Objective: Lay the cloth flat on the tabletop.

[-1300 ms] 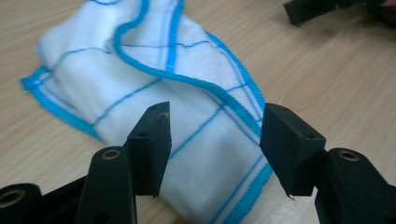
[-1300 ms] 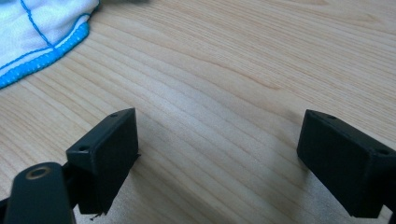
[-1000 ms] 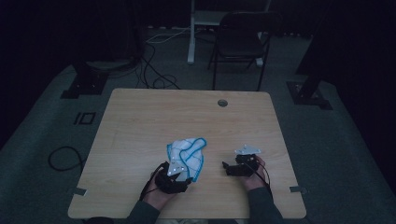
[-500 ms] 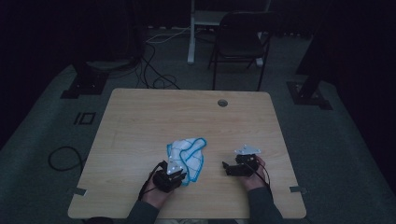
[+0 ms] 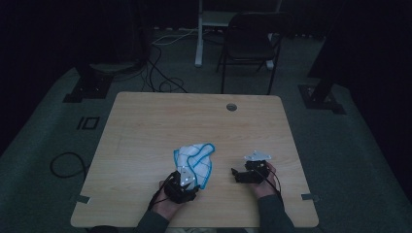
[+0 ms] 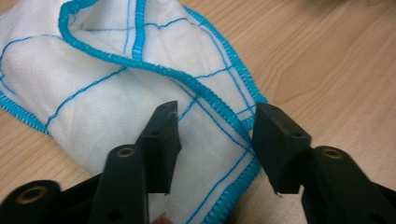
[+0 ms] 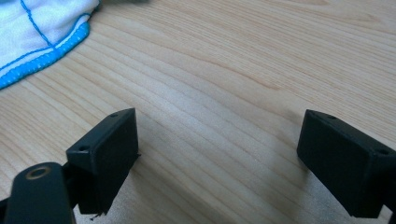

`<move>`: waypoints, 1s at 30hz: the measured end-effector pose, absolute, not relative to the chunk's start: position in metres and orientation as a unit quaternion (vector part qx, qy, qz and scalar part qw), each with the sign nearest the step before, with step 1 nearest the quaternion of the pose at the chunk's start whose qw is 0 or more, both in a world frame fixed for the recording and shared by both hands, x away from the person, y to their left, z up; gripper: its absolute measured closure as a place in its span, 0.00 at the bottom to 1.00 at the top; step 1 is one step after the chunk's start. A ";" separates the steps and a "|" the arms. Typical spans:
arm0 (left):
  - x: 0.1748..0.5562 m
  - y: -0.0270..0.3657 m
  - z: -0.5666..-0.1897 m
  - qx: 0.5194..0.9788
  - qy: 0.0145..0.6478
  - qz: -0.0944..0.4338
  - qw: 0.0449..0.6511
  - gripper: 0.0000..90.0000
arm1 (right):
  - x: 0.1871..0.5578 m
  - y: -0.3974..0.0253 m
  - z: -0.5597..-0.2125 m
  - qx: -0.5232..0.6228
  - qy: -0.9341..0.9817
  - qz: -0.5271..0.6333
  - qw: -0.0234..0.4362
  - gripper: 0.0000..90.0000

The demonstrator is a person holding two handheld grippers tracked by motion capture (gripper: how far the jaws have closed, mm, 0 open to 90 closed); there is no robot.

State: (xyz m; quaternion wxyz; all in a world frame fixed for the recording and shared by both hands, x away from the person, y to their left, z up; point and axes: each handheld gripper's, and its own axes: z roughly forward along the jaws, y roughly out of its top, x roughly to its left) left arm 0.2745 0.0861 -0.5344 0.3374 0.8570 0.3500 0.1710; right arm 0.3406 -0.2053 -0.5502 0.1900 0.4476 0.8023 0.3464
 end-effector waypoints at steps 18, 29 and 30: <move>0.279 0.120 -0.511 0.821 0.382 0.172 0.388 0.93 | 0.334 -0.200 -0.545 0.445 0.804 0.344 0.192 0.43; 0.288 0.150 -0.496 0.796 0.412 0.199 0.397 0.94 | 0.325 -0.185 -0.535 0.412 0.810 0.370 0.194 0.50; 0.288 0.152 -0.495 0.795 0.413 0.200 0.396 0.94 | 0.323 -0.179 -0.533 0.402 0.813 0.374 0.194 0.50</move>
